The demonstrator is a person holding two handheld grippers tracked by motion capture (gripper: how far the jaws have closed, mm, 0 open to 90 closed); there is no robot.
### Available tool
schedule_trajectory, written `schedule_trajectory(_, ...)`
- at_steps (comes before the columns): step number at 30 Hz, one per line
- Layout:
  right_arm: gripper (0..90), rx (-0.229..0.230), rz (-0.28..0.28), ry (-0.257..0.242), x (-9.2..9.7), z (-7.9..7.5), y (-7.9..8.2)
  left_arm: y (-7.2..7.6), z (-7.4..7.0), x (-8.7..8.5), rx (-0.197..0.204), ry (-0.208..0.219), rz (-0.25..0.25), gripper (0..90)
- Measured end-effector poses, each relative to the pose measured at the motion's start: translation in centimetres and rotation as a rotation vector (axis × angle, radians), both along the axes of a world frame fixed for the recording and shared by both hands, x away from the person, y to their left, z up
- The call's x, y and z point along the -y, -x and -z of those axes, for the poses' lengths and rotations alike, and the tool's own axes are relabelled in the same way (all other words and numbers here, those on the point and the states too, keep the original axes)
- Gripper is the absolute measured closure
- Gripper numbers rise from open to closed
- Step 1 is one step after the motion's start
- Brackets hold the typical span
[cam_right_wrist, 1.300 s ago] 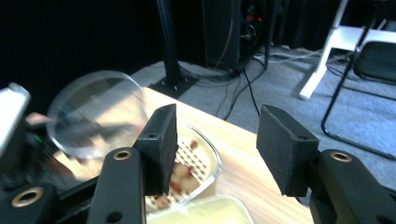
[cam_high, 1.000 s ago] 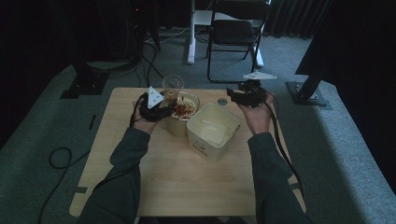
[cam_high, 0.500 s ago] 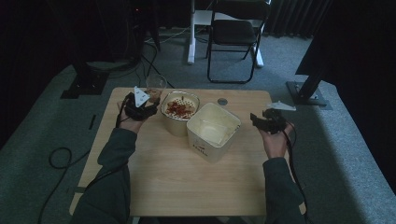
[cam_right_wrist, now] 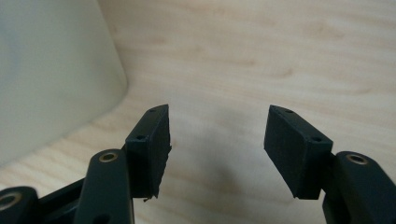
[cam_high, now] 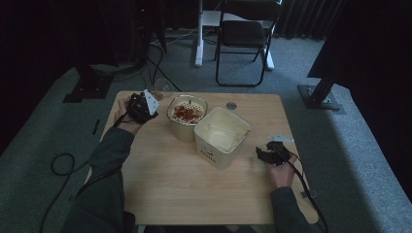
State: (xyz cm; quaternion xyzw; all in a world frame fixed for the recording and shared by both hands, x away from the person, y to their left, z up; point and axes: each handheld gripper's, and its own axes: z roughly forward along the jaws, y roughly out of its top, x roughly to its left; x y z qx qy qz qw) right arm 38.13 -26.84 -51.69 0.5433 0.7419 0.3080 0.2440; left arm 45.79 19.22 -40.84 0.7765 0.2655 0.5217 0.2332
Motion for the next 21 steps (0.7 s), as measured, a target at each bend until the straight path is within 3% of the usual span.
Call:
schedule_trajectory(5,40.3,-0.023,-0.003,0.008,0.1,1.1,0.6,-0.3,-0.1,0.6,0.02,-0.135,-0.002,43.0)
schedule_trajectory(11,40.3,-0.042,-0.015,-0.003,0.2,2.3,1.1,-0.8,-0.3,1.0,0.026,-0.236,0.006,42.9)
schedule_trajectory(13,40.9,-0.035,-0.016,-0.031,0.4,2.6,1.3,-0.9,-0.4,1.1,0.021,-0.286,-0.001,43.0)
schedule_trajectory(21,39.4,-0.005,-0.026,-0.038,0.6,2.9,1.7,-1.6,-0.4,1.6,0.025,-0.445,0.007,42.9)
